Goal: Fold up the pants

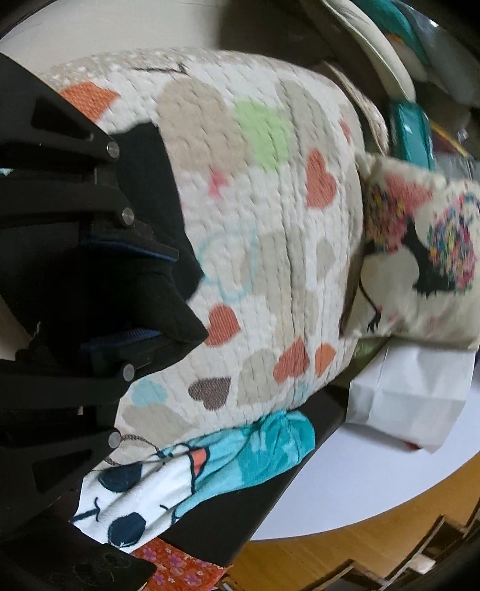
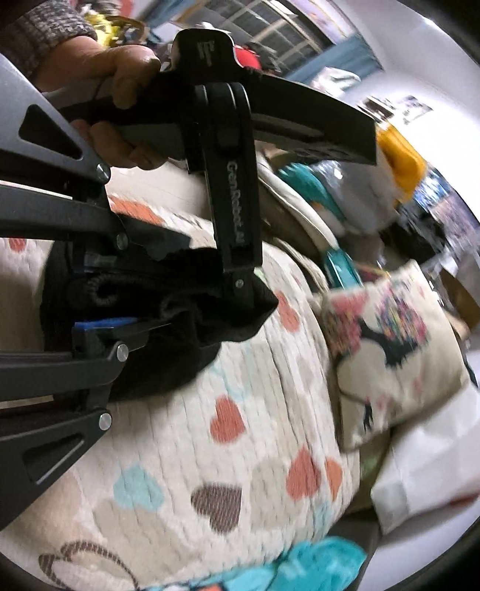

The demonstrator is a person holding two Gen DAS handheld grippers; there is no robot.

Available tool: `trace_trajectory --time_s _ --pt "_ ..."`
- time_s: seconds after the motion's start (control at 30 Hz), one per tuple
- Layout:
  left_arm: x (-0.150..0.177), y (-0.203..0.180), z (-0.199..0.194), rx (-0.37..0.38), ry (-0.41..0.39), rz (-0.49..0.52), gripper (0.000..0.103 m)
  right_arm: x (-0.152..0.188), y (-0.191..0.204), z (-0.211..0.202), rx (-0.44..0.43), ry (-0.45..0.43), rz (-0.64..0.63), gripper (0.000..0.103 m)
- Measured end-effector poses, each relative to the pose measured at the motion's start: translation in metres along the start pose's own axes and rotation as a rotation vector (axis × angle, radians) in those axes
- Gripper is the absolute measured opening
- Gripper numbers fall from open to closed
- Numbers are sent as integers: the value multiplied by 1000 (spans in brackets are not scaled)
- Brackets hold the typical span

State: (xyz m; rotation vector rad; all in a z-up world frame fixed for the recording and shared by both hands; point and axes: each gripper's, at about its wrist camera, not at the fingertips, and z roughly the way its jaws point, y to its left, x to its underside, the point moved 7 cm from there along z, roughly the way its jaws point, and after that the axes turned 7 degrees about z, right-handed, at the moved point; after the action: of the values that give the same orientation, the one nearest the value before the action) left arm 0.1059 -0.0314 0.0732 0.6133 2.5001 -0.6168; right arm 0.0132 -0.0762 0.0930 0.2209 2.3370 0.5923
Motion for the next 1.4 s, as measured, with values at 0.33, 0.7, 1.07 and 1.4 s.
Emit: trace_trajectory --time_s 0.33,0.7,1.07,1.4 --pt "31 63 -11 17 -25 -123 35 33 54 61 8 122 -170 18" --pt "50 131 -26 -70 -29 -238 47 64 79 100 28 179 -325 50" --pt "67 146 -49 -202 -41 -317 47 80 79 45 -6 190 -462 73" --pt "88 180 -36 -114 35 -539 52 5 -27 12 145 51 -124 73"
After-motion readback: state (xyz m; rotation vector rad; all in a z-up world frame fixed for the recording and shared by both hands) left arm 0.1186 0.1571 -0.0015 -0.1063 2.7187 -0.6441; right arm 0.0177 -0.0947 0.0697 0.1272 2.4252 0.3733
